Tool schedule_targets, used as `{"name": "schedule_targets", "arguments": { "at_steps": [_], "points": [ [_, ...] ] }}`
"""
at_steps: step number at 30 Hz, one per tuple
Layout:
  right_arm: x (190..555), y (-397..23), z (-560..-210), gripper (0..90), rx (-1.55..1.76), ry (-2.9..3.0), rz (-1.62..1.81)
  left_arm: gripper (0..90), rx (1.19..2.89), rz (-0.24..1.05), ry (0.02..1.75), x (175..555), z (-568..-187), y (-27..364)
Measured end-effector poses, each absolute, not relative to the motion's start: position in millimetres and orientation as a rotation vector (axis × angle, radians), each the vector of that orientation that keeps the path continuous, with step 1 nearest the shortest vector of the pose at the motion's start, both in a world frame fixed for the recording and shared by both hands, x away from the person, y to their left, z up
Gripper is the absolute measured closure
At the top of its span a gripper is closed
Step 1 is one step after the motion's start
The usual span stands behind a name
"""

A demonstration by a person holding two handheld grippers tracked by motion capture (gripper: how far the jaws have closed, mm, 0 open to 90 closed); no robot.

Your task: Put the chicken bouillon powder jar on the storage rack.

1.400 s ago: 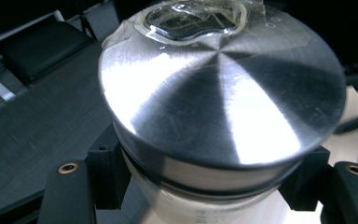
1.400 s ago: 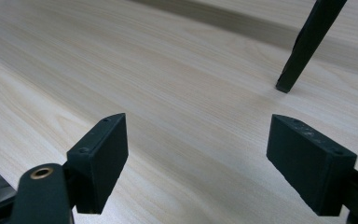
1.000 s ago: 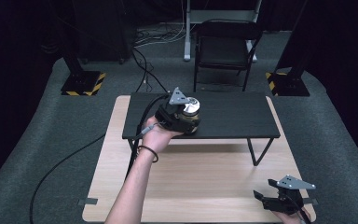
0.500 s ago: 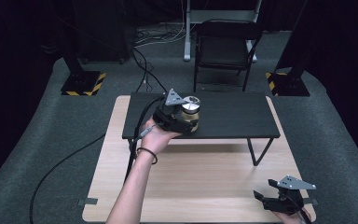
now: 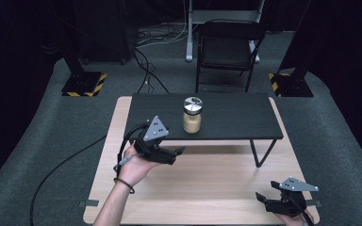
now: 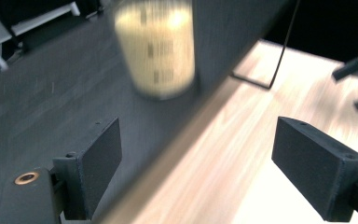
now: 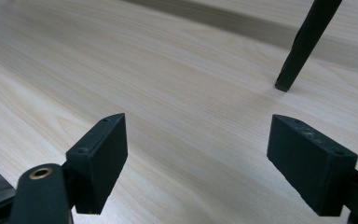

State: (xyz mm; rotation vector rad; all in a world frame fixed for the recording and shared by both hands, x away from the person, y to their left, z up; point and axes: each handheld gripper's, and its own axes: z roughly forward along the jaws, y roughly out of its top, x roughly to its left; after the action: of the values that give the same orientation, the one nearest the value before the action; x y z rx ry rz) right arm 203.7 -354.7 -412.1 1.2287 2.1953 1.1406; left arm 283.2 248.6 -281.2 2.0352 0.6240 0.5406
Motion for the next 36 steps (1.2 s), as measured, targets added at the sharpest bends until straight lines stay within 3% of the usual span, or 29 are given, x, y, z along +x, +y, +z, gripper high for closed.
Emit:
{"name": "schedule_targets", "arguments": {
  "at_steps": [5,20,36],
  "points": [
    [204,-354,-412,19.1,1.241,2.193,1.134,16.6,1.978,0.532,0.656,255,-332,272],
    [203,-354,-412,19.1,1.235,2.192,1.131,16.6,1.932,0.472,0.8,221,-427,306],
    [203,-353,-412,19.2,1.235,2.194,1.128,16.8,2.034,0.51,0.802,216,-432,303]
  ]
}}
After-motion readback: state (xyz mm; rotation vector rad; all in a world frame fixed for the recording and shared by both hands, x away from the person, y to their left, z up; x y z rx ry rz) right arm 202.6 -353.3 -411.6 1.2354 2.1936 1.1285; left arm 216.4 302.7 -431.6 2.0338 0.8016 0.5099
